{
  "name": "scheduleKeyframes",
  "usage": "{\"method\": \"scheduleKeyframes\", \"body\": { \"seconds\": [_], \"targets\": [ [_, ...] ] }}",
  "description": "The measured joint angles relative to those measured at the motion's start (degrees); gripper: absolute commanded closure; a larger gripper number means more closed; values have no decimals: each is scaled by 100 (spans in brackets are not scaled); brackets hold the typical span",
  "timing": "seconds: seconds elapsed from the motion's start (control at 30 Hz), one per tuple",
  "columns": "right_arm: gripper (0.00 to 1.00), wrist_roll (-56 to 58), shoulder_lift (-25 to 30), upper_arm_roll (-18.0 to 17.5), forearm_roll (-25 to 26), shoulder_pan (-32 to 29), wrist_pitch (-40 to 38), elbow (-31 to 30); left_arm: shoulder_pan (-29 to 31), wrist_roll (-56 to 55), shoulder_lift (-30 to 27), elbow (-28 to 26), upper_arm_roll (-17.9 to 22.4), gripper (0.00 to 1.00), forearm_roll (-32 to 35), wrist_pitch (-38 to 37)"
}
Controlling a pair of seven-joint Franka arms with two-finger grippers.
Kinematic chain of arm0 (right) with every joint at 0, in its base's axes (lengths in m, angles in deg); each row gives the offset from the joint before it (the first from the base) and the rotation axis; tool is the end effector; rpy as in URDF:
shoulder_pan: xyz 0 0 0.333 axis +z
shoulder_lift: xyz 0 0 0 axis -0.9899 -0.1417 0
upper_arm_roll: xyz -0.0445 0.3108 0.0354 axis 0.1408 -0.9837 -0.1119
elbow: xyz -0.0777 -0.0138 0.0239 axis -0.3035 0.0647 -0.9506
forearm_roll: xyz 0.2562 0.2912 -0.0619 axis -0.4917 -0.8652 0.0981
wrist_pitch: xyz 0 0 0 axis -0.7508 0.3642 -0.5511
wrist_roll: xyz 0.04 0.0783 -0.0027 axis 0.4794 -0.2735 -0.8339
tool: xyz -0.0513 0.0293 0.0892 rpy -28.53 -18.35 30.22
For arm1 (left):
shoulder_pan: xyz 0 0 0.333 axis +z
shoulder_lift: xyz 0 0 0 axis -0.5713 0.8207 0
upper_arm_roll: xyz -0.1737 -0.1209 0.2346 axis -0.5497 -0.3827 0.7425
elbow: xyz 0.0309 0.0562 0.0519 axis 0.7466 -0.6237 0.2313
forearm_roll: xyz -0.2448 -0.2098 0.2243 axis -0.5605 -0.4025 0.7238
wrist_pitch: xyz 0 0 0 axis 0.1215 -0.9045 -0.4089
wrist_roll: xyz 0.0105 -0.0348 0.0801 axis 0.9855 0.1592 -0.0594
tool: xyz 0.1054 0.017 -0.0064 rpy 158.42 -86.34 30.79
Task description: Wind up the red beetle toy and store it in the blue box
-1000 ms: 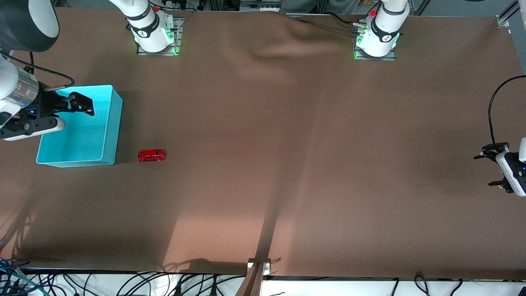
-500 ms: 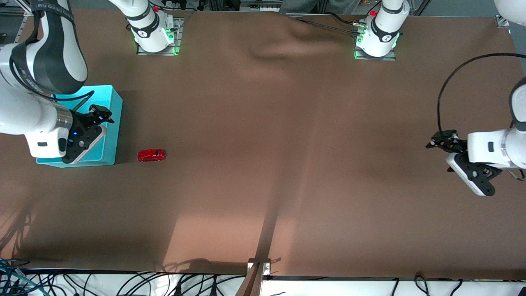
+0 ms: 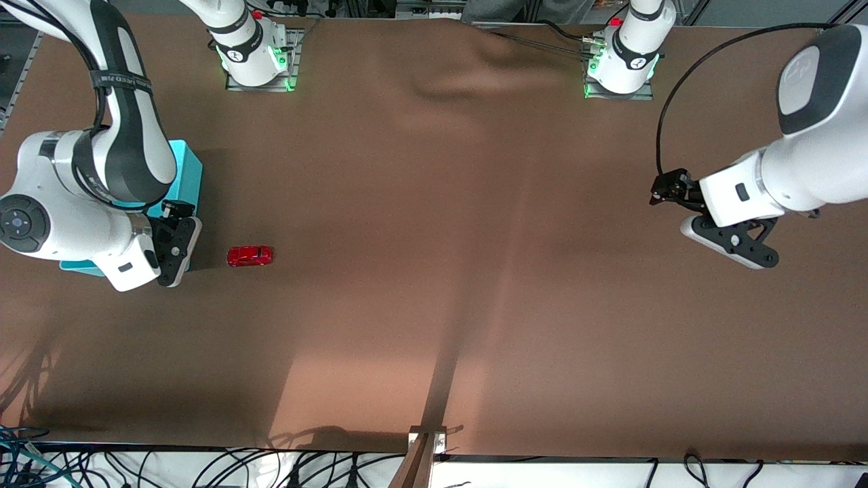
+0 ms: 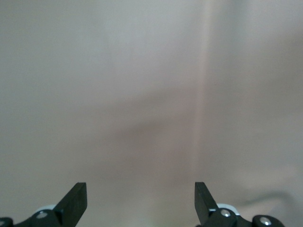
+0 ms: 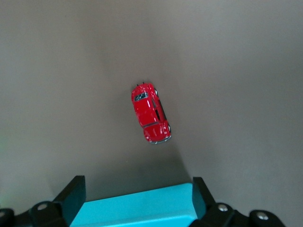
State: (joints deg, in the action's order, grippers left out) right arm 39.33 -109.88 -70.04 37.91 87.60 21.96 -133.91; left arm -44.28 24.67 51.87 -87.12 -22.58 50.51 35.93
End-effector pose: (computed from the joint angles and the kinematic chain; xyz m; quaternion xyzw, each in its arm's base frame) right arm 0.6464 0.0360 0.3309 -0.7628 -0.6362 0.0932 0.0686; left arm 0.5775 -0.1299 0.5566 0.9899 -0.0950 -0.0971 0.0404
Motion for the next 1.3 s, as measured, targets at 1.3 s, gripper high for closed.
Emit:
{"method": "scheduleKeyframes", "body": {
  "seconds": [1.3],
  "targets": [
    [31, 1147, -148, -406, -42, 18, 3627, -2368, 577, -628, -1513, -1412, -341, 0, 767, 754]
  ]
}}
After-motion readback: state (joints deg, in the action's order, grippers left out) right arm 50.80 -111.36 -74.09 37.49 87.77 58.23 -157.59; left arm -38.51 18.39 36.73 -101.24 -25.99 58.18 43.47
